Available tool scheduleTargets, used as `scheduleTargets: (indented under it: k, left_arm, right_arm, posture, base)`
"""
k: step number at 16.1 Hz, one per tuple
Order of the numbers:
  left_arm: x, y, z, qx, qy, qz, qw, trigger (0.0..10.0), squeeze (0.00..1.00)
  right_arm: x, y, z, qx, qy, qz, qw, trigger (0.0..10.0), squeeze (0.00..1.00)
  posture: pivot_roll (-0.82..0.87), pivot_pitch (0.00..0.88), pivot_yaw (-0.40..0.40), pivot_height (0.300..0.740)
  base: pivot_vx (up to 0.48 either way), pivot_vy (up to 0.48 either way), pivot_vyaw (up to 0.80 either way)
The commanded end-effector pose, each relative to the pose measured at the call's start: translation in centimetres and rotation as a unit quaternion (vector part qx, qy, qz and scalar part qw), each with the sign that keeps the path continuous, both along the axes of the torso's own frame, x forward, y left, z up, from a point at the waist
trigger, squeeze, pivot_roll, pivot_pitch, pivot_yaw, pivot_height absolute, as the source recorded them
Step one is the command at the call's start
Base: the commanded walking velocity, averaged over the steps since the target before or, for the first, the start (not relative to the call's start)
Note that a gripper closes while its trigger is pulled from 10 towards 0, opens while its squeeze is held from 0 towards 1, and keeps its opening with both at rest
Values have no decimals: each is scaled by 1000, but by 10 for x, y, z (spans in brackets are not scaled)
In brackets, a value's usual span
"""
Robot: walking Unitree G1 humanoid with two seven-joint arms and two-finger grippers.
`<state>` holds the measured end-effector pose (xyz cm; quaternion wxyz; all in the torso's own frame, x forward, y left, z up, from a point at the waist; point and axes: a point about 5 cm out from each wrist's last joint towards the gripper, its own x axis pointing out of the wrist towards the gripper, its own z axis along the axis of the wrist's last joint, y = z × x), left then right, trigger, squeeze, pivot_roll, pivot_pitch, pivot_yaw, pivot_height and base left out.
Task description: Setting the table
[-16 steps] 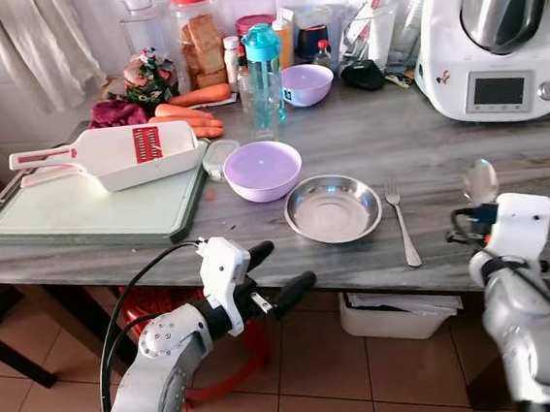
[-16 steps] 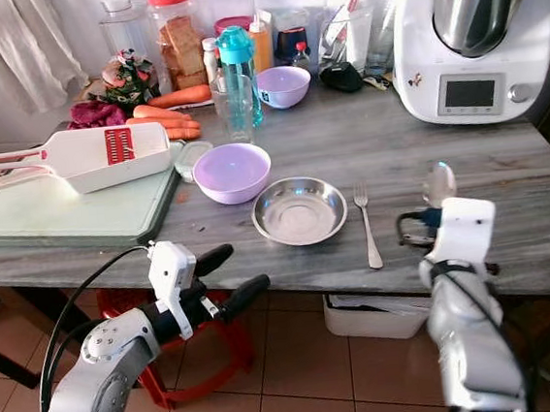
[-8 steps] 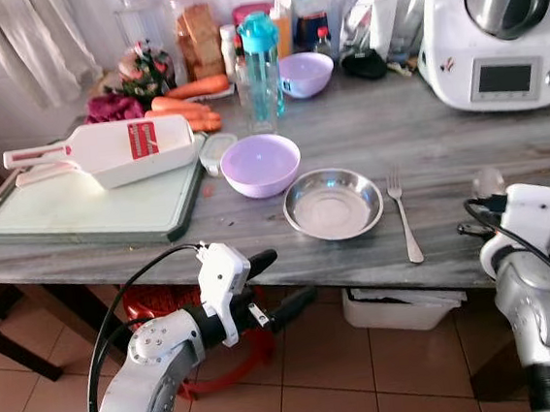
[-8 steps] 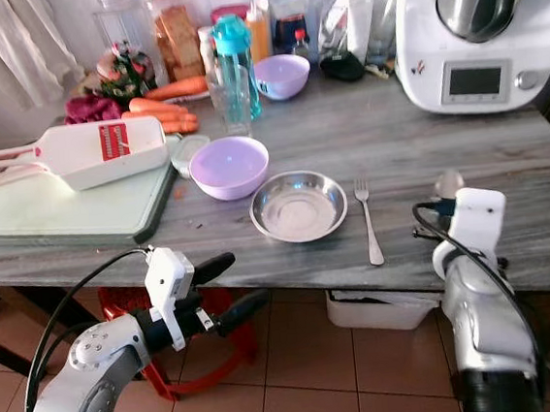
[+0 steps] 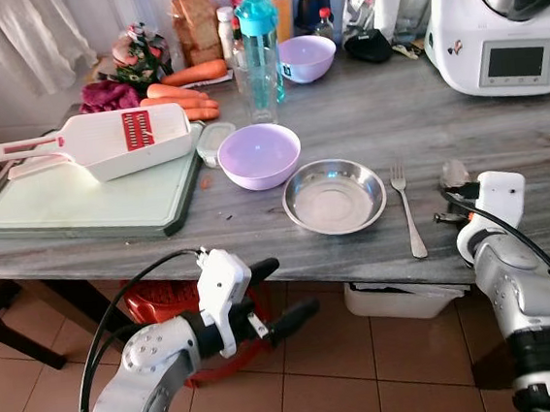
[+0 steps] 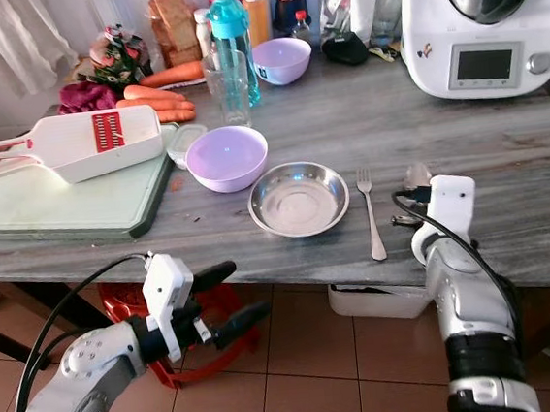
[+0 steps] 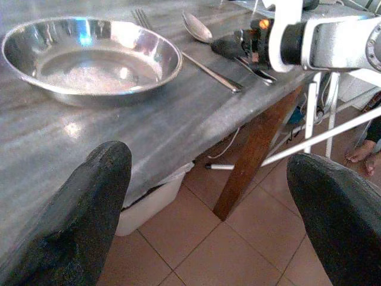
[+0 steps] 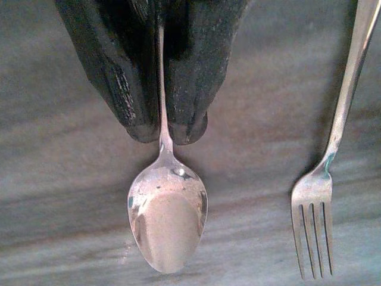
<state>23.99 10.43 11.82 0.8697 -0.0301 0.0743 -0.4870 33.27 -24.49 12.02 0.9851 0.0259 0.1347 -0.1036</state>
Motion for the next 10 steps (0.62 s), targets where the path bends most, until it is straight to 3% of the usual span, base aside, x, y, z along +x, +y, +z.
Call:
scheduleTargets:
  k: [1, 10]
  left_arm:
    - [-3, -1, 0, 8, 1, -9, 1000, 10000, 0]
    - [-5, -6, -2, 11, 2, -17, 1000, 10000, 0]
  right_arm:
    - [2, 3, -1, 3, 3, 12, 1000, 10000, 0]
    - [10, 22, 4, 20, -17, 45, 999, 10000, 0]
  posture:
    - [-36, 127, 69, 740]
    - [-38, 104, 65, 740]
  base:
    - [0, 0, 0]
    - [0, 0, 0]
